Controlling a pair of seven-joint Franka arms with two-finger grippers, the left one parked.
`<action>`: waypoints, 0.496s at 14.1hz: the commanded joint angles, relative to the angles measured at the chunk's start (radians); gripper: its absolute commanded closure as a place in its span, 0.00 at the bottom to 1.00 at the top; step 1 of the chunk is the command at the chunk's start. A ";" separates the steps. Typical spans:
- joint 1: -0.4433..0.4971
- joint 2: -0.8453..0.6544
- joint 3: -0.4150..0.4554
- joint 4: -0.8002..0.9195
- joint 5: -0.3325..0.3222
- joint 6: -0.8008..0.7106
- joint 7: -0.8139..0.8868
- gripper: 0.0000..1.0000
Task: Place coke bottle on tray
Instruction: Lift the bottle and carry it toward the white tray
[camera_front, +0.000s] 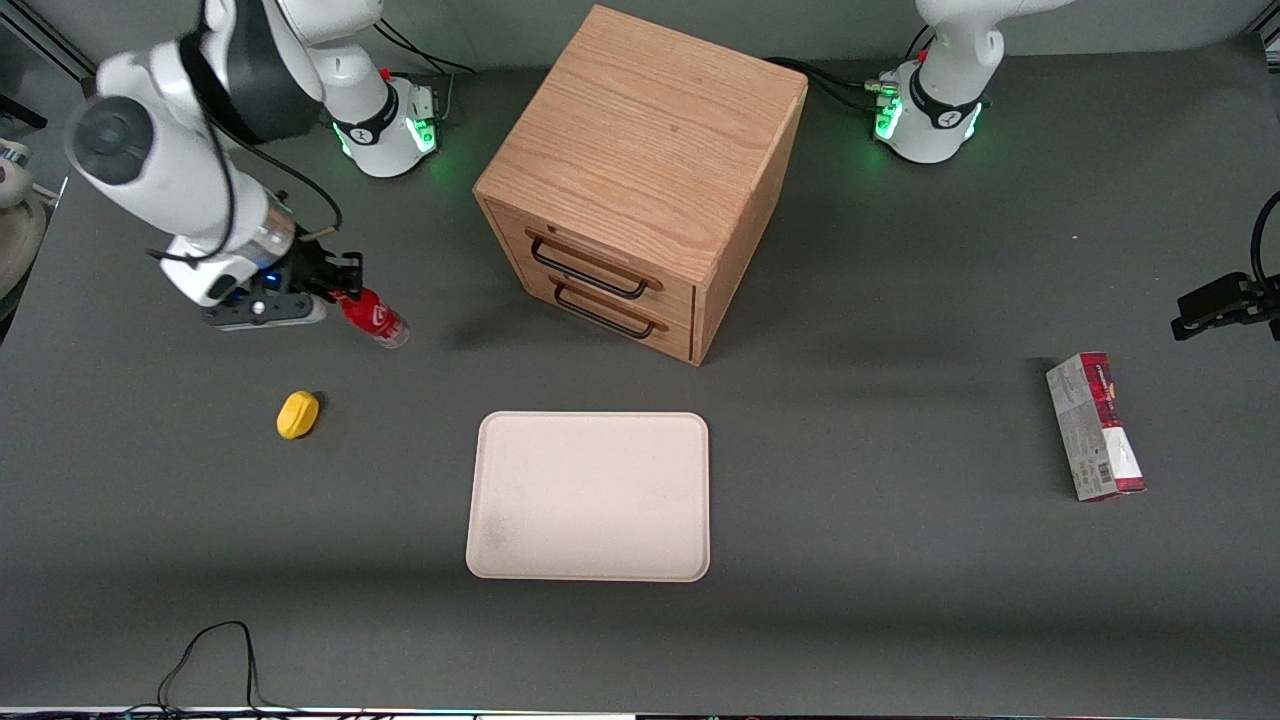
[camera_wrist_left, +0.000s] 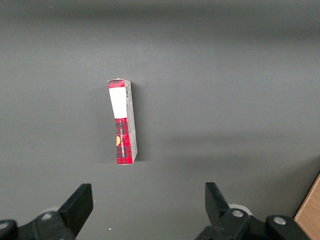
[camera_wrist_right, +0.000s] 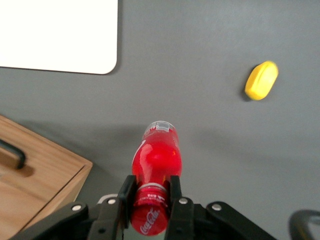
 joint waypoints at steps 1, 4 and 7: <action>-0.005 0.158 -0.022 0.307 -0.003 -0.177 -0.002 1.00; -0.020 0.313 -0.025 0.590 -0.005 -0.332 -0.002 1.00; -0.020 0.456 -0.025 0.775 -0.001 -0.377 0.019 1.00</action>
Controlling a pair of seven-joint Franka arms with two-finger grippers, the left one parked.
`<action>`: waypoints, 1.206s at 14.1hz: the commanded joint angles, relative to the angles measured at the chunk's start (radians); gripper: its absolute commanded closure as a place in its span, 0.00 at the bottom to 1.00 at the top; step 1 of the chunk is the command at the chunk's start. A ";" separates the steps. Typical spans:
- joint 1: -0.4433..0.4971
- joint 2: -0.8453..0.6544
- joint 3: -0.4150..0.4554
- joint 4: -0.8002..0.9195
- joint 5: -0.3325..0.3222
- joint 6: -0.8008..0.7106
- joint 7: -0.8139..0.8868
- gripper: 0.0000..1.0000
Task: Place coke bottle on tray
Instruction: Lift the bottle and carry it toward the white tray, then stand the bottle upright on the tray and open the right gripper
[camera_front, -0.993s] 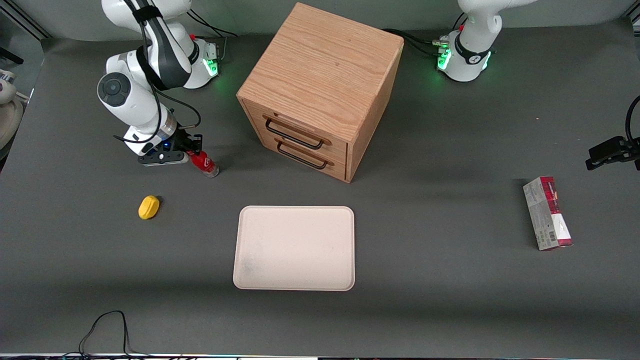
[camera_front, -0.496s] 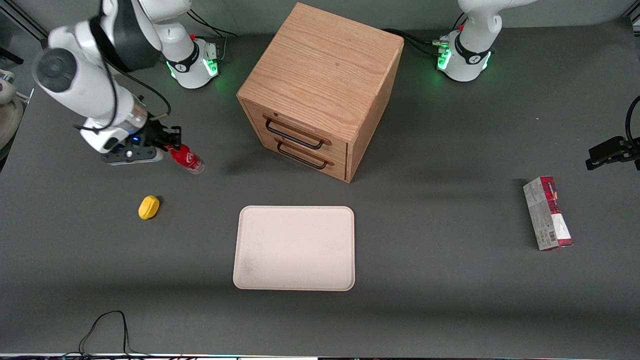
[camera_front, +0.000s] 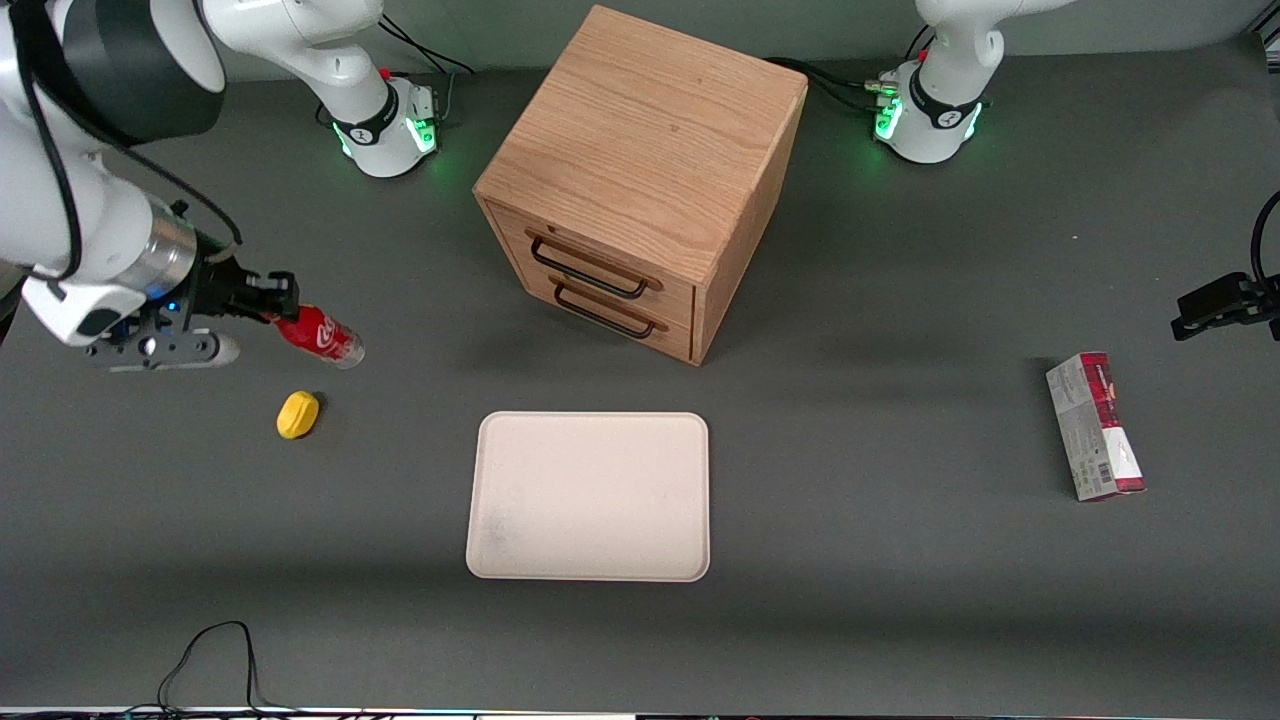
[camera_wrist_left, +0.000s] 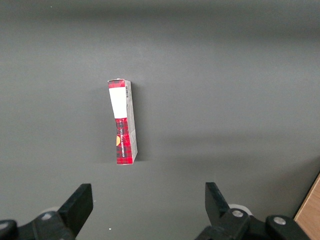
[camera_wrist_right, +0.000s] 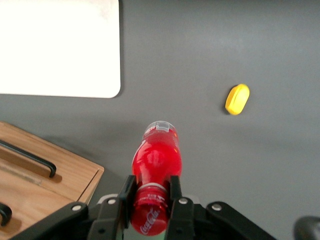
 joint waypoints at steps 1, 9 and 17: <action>0.000 0.194 0.000 0.253 0.003 -0.066 0.045 1.00; 0.013 0.569 0.078 0.567 0.008 0.126 0.290 1.00; 0.073 0.698 0.084 0.565 0.002 0.333 0.416 1.00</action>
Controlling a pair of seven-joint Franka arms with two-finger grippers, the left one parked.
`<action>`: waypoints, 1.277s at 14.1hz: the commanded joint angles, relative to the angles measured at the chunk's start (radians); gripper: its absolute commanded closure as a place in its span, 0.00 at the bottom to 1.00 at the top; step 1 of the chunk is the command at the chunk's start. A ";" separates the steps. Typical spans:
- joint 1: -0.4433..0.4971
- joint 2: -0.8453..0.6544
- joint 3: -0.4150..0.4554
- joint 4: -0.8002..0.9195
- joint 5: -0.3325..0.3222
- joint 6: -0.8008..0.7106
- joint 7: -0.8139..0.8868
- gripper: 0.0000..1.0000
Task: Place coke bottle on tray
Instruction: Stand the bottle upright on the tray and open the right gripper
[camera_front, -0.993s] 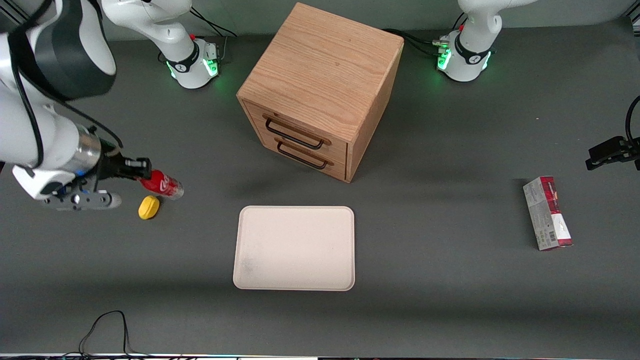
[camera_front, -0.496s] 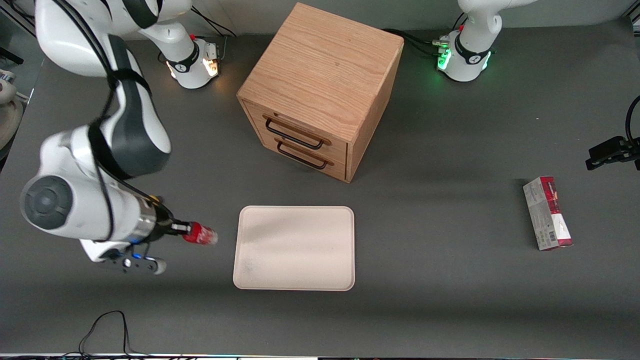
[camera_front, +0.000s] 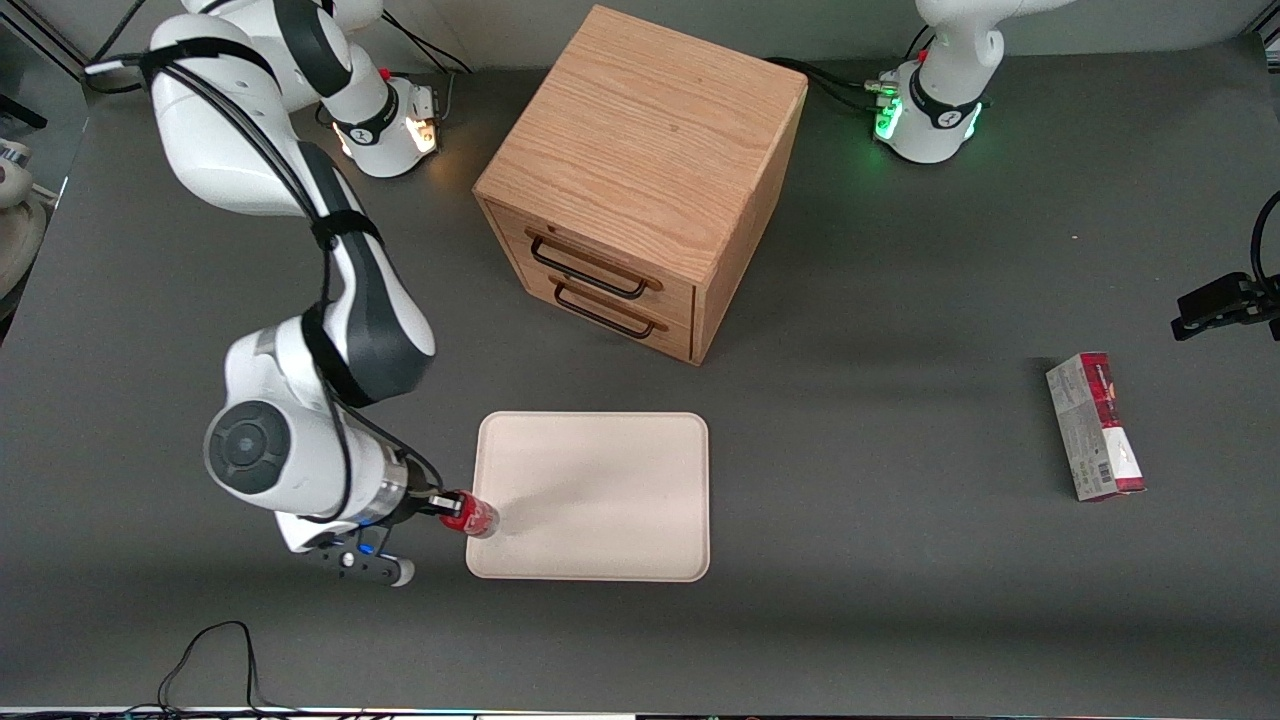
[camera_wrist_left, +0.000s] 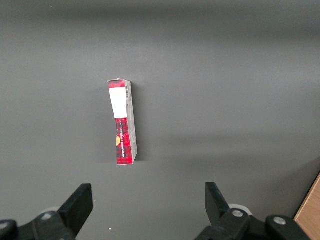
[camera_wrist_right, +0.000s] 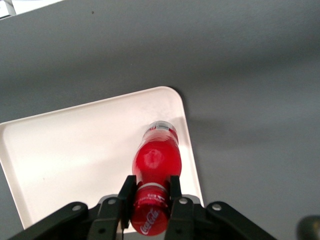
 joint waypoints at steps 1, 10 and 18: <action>0.008 0.032 -0.001 0.057 0.000 0.015 0.029 1.00; 0.023 0.074 -0.006 0.052 -0.007 0.046 0.028 1.00; 0.025 0.078 -0.009 0.051 -0.036 0.046 0.023 0.00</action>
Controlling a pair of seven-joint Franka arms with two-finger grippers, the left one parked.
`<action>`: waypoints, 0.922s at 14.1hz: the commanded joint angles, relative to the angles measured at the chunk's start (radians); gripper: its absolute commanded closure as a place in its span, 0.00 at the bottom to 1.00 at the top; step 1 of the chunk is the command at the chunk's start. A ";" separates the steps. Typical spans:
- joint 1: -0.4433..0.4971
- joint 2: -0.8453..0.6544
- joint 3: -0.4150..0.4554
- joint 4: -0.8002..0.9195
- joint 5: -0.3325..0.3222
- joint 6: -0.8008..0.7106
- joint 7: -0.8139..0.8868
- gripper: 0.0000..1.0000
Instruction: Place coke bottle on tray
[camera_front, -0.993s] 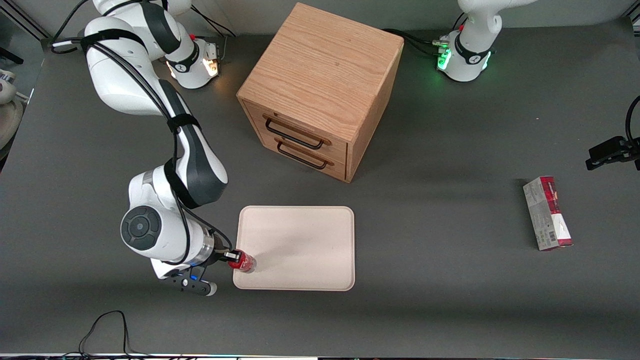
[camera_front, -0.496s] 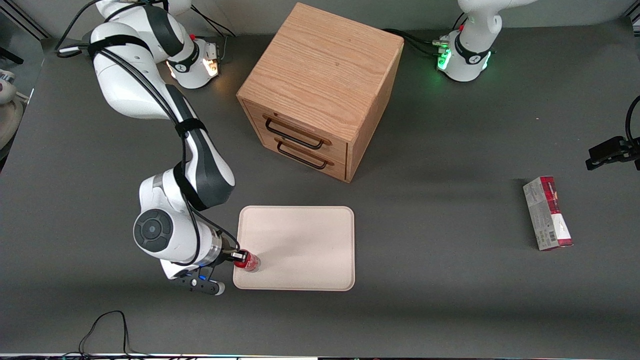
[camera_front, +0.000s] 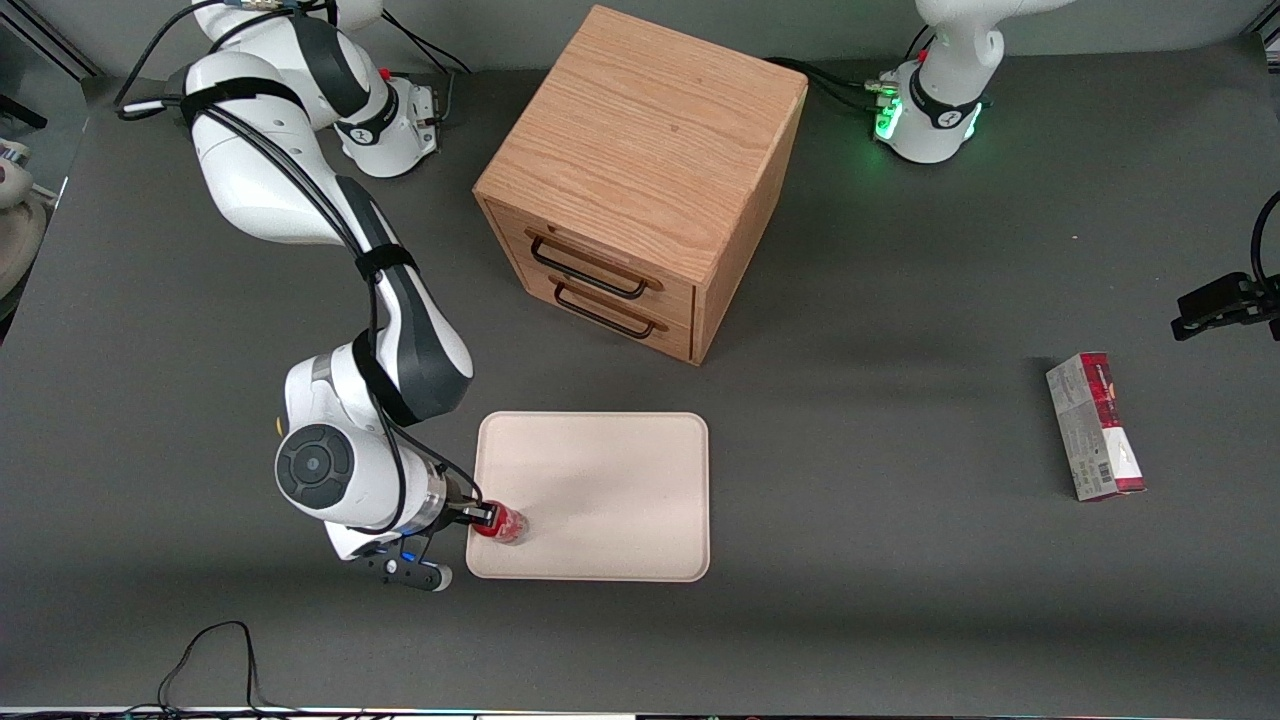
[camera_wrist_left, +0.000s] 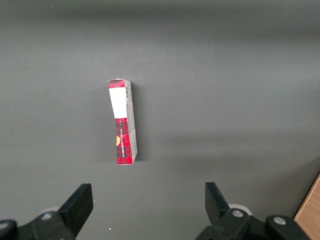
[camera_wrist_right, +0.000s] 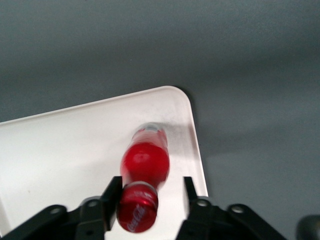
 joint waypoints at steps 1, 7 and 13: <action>0.010 0.014 -0.007 0.040 -0.020 -0.002 0.019 0.00; 0.005 -0.044 -0.007 0.037 -0.023 -0.094 0.012 0.00; -0.033 -0.288 -0.008 -0.140 -0.006 -0.294 -0.108 0.00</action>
